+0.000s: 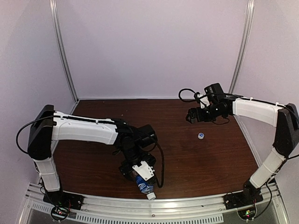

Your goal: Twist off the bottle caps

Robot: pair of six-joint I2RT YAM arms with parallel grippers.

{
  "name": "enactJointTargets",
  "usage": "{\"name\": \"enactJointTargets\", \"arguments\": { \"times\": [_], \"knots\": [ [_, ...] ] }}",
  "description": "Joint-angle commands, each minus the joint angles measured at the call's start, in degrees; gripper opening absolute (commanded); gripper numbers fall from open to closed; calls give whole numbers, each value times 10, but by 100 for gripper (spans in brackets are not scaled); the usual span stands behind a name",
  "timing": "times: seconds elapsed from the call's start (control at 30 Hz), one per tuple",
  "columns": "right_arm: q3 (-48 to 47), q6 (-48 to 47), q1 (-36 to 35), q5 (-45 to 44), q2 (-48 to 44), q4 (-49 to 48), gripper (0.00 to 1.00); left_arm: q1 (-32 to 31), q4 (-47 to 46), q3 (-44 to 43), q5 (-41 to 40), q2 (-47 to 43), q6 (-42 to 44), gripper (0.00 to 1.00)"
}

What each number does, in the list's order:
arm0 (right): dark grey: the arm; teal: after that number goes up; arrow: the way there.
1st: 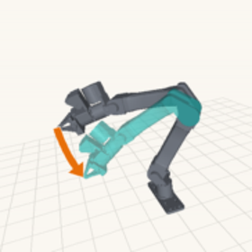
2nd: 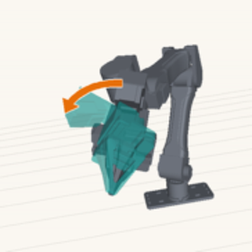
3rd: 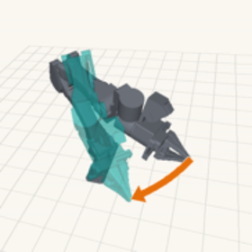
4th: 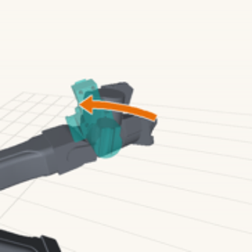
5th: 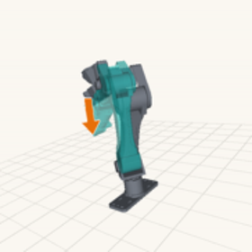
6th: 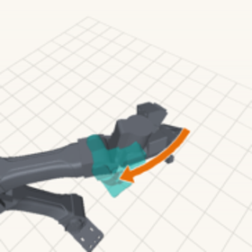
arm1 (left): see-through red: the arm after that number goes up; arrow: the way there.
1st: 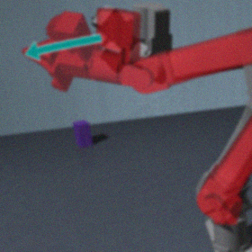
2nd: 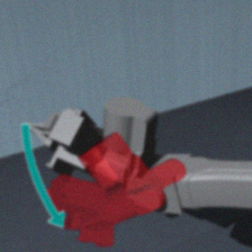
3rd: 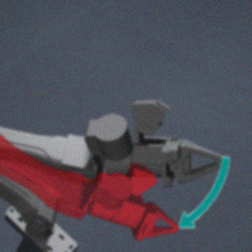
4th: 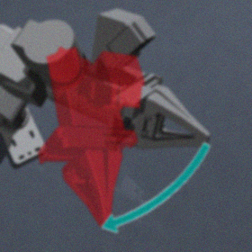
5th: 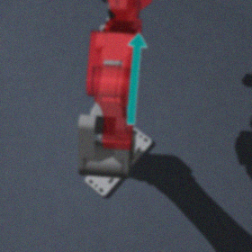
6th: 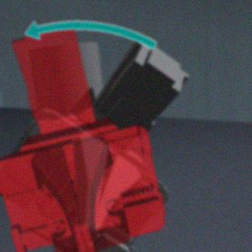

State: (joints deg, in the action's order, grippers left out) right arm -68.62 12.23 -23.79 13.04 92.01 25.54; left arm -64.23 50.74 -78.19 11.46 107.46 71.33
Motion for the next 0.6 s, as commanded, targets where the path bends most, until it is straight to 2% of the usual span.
{"name": "enactJointTargets", "arguments": {
  "times": [0.0, 0.3, 0.43, 0.47, 0.57],
  "knots": [
    [12, 10, -4, 12, 10, -16, 100, 2, -40, 40, -35, 21, 40, 97],
    [13, 11, -5, 16, 0, -13, 100, 3, -57, 28, -34, 31, 6, 77],
    [13, 18, -6, 21, -8, -19, 100, 4, -38, 13, -28, 27, -28, 54],
    [13, 20, -6, 23, -10, -20, 100, 6, -34, 10, -24, 26, -37, 51],
    [14, 31, -6, 31, -22, -26, 100, 19, -31, -5, -6, 17, -74, 50]
  ]
}}
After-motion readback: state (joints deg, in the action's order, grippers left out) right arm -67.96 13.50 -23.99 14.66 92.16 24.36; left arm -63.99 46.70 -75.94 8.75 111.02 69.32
